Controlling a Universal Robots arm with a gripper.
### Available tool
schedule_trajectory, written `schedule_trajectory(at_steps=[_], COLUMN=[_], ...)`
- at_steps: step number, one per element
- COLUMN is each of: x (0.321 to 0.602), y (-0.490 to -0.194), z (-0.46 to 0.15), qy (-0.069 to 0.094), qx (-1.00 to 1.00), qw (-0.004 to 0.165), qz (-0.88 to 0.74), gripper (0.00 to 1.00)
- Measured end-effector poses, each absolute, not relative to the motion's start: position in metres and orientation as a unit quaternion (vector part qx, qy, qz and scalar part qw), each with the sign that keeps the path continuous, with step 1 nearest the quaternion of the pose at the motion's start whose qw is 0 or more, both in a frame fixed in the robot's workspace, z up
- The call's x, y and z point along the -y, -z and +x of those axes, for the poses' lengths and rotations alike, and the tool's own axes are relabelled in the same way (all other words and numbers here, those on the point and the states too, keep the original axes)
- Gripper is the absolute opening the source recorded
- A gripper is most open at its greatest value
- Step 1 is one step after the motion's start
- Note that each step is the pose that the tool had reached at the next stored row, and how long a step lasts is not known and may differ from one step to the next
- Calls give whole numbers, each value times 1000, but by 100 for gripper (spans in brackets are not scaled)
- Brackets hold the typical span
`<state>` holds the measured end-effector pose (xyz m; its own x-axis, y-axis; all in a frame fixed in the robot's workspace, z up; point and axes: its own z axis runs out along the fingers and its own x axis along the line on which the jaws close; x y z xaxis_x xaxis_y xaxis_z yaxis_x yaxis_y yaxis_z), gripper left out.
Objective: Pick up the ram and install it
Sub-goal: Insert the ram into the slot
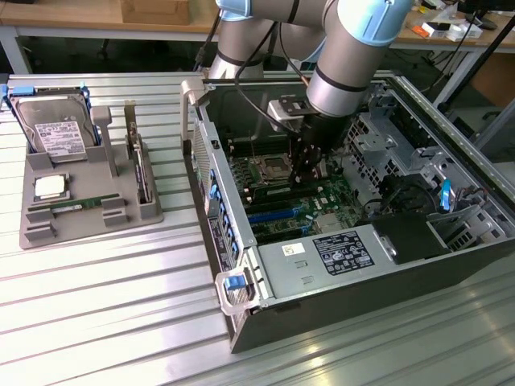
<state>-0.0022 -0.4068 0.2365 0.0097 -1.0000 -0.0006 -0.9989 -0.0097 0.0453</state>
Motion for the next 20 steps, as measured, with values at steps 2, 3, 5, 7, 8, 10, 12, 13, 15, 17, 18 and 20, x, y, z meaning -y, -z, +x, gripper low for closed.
schedule_trajectory(at_steps=[2,3,5,7,8,10,12,13,15,17,18,20], x=[408,408,408,409,409,409,409,409,409,409,409,409], y=[-236,-236,-236,-236,-236,-236,-236,-236,-236,-233,-233,-236], z=[-2,-2,-2,-2,-2,-2,-2,-2,-2,-2,-2,-2], qy=[16,16,17,17,17,17,17,17,17,17,17,17], qx=[711,716,721,724,724,720,715,714,713,713,713,713], qw=[16,16,15,15,15,15,15,15,15,16,16,16], qz=[703,698,693,690,689,694,699,700,701,701,701,701], gripper=[12,12,12,12,12,12,12,12,12,12,12,12])
